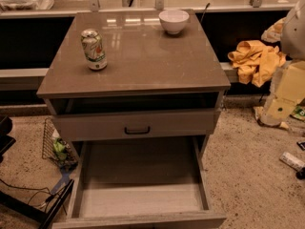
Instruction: Place 7up can into middle drawer
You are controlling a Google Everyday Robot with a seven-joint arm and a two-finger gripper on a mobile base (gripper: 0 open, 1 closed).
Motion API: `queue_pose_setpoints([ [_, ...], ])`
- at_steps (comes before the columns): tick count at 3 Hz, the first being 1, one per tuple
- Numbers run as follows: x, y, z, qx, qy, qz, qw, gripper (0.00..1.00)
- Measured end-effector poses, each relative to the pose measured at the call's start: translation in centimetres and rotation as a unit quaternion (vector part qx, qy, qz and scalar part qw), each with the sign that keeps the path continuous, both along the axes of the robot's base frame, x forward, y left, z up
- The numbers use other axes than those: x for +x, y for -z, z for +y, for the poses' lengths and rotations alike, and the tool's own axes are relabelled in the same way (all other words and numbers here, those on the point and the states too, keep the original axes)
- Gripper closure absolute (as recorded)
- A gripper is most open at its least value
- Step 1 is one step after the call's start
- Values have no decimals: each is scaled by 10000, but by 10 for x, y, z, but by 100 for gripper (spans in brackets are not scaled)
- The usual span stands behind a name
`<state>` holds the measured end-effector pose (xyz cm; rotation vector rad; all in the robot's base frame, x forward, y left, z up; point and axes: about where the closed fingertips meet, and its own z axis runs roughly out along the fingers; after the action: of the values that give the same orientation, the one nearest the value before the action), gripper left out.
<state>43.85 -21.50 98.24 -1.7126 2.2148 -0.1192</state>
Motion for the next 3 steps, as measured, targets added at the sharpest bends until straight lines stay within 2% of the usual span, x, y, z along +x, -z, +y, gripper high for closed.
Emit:
queue_pose_setpoints([
  [1, 0, 0, 0, 0, 0, -1, 10000, 0],
  [2, 34, -8, 24, 362, -269, -199, 9988, 0],
  [3, 100, -20, 91, 1221, -952, -526, 9865, 0],
])
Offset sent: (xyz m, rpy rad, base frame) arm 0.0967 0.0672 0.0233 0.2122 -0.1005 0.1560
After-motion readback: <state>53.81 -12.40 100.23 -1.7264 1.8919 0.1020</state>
